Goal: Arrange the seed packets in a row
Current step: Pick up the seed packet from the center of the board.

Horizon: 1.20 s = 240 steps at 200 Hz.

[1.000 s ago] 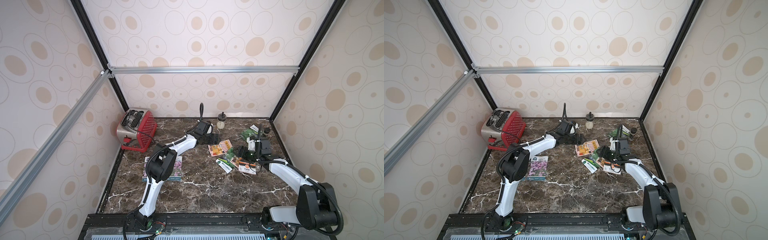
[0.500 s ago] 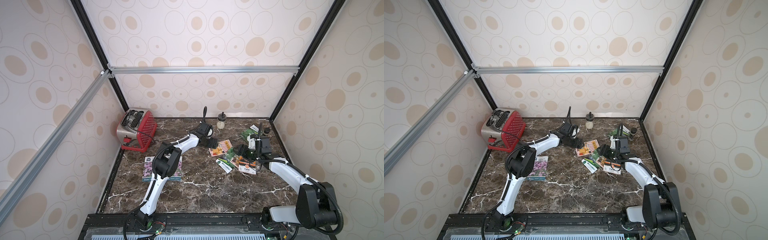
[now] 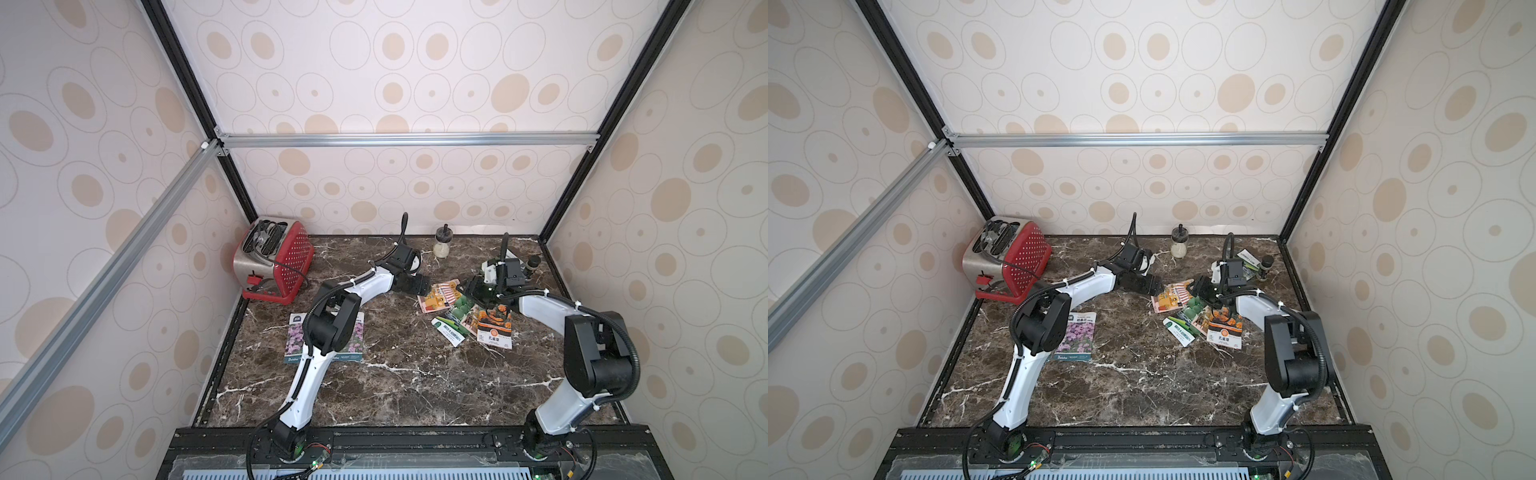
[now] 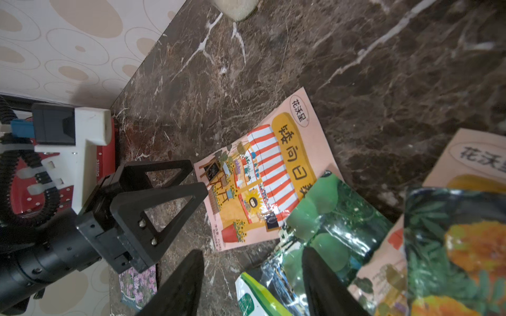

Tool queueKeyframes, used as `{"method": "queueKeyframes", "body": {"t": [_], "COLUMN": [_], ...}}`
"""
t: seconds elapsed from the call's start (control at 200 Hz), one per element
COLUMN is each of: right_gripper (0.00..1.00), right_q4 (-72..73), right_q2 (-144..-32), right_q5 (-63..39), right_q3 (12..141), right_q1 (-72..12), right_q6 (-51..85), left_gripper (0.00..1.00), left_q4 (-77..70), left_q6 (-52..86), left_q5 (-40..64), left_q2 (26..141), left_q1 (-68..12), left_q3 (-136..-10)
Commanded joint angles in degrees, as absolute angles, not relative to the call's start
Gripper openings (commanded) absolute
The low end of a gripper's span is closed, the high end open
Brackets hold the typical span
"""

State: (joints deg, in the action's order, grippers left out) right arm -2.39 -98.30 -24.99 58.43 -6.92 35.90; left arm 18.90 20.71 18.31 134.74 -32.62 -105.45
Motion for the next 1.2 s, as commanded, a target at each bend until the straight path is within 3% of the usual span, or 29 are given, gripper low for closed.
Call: {"method": "queueKeyframes", "body": {"t": [0.0,0.386,0.516,0.771,0.921,1.082,1.197], "right_gripper": [0.59,0.58,0.58,0.57,0.56,0.56,0.56], "right_q4": [-0.8,-3.4,-5.1,-7.7,-7.7,-7.2,-5.9], "right_q2": [-101.5,-113.5,-115.6,-119.4,-120.6,-120.9,-119.6], "right_q5": [-25.5,-21.6,-20.0,-18.8,-19.1,-19.4,-19.6], "right_q3": [62.0,72.1,73.8,76.2,76.6,76.4,75.6], "right_q1": [-7.6,-9.7,-10.1,-10.1,-10.3,-10.8,-11.2], "right_q6": [36.6,36.2,35.9,35.7,35.6,35.6,35.6], "left_gripper": [0.86,0.78,0.70,0.48,0.19,0.00,0.00], "left_q4": [17.2,14.8,13.6,11.7,9.9,9.5,9.3], "left_q6": [21.5,23.2,23.3,23.8,24.5,24.6,24.9], "left_q5": [20.4,23.1,23.8,24.5,25.5,25.9,25.5], "left_q2": [136.6,136.1,135.1,131.8,130.2,130.3,129.9], "left_q1": [-32.6,-33.6,-34.0,-34.4,-34.5,-35.1,-35.6], "left_q3": [-104.6,-101.6,-99.5,-94.3,-91.5,-91.0,-90.9]}}
